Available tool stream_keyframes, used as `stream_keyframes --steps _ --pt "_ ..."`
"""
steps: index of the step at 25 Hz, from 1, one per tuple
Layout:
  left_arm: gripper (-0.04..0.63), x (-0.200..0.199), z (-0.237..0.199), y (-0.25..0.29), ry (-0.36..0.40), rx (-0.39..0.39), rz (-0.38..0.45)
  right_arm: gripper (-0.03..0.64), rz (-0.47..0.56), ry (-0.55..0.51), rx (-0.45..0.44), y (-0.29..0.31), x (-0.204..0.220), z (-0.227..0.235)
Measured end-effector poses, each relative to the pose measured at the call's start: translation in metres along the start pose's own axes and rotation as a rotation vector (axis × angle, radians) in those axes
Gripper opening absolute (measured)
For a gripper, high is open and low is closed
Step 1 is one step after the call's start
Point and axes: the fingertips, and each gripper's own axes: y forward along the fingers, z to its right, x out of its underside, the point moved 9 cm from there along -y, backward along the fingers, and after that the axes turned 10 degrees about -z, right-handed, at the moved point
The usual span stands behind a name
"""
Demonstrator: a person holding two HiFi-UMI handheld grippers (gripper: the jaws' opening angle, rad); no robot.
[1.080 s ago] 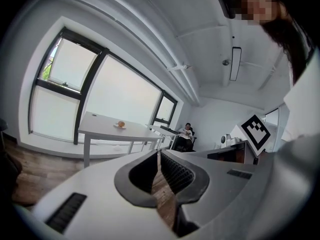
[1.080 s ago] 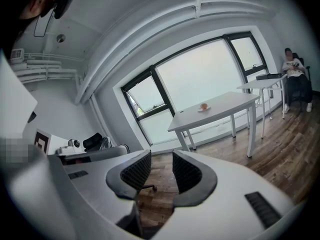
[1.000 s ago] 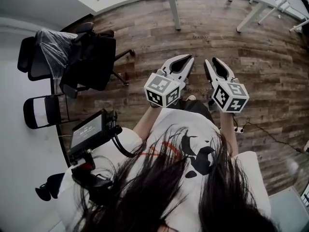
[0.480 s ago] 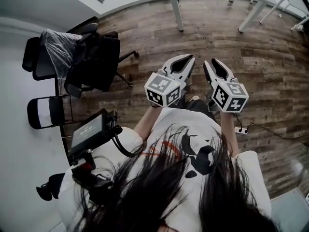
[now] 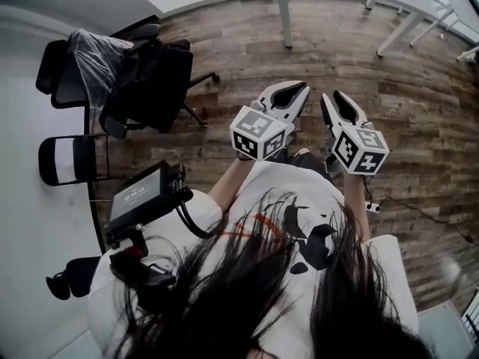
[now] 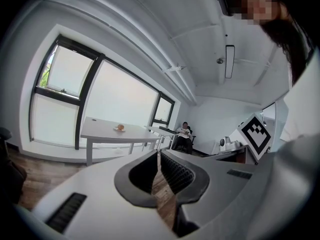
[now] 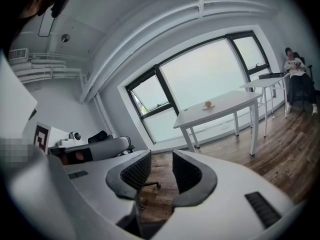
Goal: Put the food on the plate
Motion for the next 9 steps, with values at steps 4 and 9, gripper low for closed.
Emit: stream_keyframes --steps 4,9 --pt "0.006 0.004 -0.004 -0.003 -0.005 -0.004 0.008 0.143 -0.007 -0.013 0.000 0.005 0.002 -0.004" --pt "0.005 0.012 -0.007 -0.028 0.010 0.010 0.034 0.143 0.012 -0.029 0.018 0.002 0.014 -0.028"
